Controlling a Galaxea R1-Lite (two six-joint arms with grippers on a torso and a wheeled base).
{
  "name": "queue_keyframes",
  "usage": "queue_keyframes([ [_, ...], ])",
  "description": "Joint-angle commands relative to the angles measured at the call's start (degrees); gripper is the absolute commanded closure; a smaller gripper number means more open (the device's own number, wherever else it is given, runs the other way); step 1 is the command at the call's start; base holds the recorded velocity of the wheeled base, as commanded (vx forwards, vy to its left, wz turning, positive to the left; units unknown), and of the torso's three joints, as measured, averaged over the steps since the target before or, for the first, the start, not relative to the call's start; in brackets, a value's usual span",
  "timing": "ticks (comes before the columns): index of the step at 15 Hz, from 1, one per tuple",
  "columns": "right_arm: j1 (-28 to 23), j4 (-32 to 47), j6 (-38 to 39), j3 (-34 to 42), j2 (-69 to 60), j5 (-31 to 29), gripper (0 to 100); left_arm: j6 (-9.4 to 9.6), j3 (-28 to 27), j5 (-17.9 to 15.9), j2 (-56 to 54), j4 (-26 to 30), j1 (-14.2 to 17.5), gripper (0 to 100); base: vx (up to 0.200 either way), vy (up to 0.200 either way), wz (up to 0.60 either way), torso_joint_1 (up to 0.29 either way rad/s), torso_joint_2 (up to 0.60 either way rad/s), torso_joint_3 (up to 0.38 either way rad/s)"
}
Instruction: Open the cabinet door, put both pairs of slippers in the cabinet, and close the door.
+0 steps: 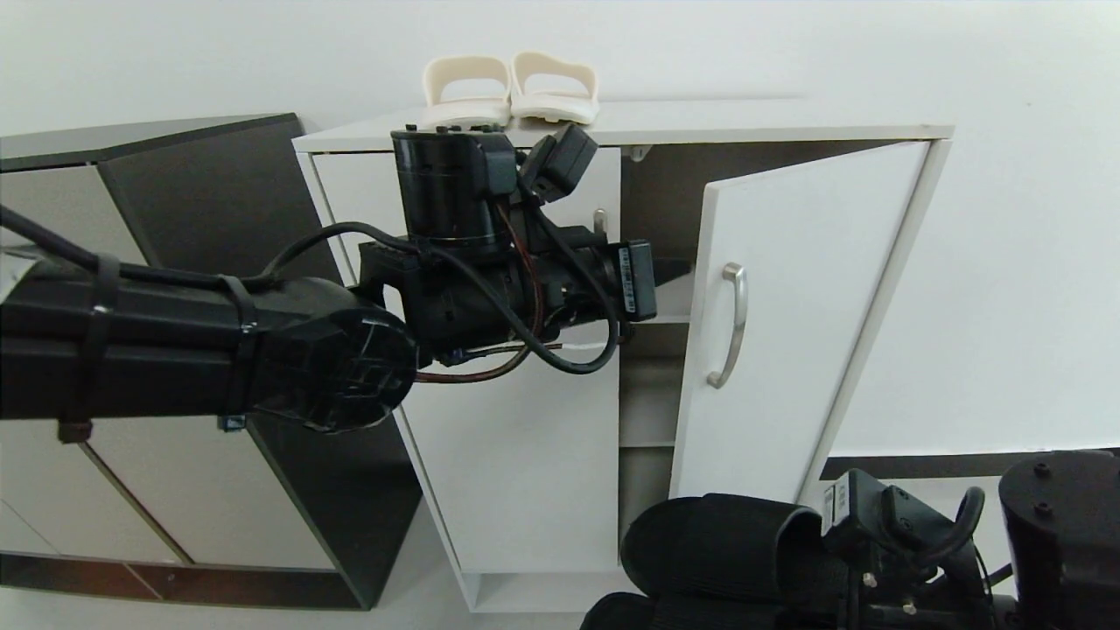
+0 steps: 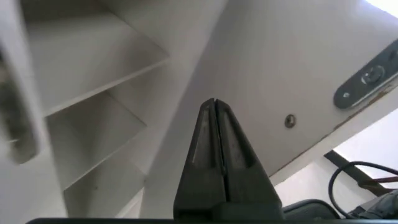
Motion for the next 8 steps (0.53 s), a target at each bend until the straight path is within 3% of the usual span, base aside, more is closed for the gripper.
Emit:
queue_keyframes([
  [1, 0.4, 0.0, 0.0, 0.1, 0.6, 0.0, 100, -0.02, -0.1, 0.0, 0.5, 0.0, -2.1, 100, -0.2, 0.0, 0.0, -0.002, 0.0, 0.002],
  [6, 4.8, 0.0, 0.2, 0.5, -0.6, -0.1, 100, 0.33, 3.3, 0.0, -5.2, 1.6, -11.3, 100, -0.2, 0.0, 0.0, -0.001, 0.0, 0.002],
  [8, 4.6, -0.2, 0.2, 0.7, -0.3, -0.1, 100, 1.39, 3.6, 0.1, -5.8, 1.6, -11.3, 100, -0.2, 0.0, 0.0, 0.002, 0.0, 0.005],
])
